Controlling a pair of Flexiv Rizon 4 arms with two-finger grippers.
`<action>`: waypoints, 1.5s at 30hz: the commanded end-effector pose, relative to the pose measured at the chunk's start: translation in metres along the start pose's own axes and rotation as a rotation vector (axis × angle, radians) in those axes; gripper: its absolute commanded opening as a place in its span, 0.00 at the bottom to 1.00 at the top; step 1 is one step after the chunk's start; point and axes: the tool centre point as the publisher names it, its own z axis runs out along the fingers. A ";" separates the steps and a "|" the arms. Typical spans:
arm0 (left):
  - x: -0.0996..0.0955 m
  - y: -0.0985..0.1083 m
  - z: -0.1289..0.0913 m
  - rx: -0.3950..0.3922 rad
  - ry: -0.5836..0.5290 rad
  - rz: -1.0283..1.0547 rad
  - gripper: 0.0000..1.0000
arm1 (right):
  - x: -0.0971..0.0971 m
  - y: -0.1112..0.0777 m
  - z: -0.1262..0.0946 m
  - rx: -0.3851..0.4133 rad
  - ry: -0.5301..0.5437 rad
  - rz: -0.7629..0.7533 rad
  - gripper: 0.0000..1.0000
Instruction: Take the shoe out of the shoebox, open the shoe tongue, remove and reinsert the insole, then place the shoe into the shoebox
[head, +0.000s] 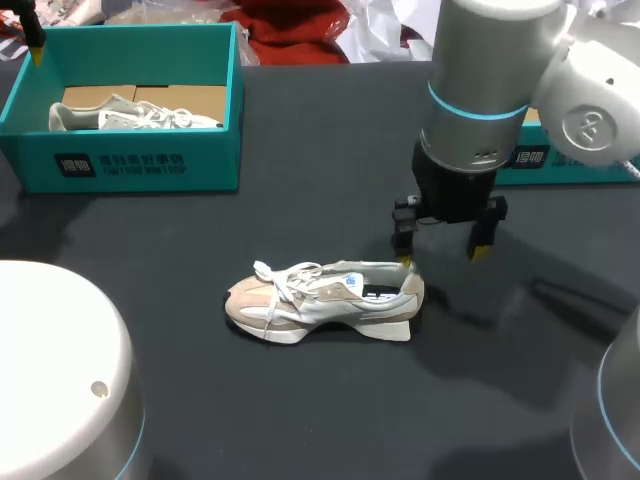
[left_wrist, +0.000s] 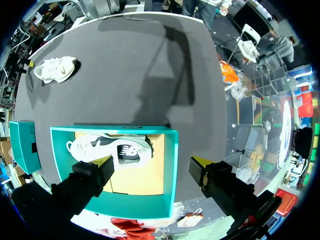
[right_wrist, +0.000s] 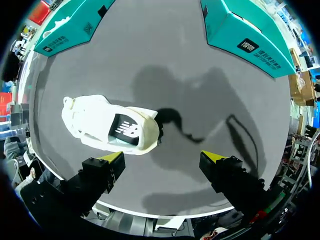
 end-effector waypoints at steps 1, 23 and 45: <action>0.000 0.000 0.000 0.000 0.001 0.001 1.00 | -0.018 -0.012 -0.004 -0.121 0.151 -0.118 1.00; 0.000 0.000 0.000 0.000 0.001 0.001 1.00 | -0.053 -0.026 -0.008 -0.494 0.480 -0.529 1.00; 0.000 0.000 0.000 0.000 0.001 0.001 1.00 | -0.066 -0.018 0.010 -0.627 0.614 -0.789 1.00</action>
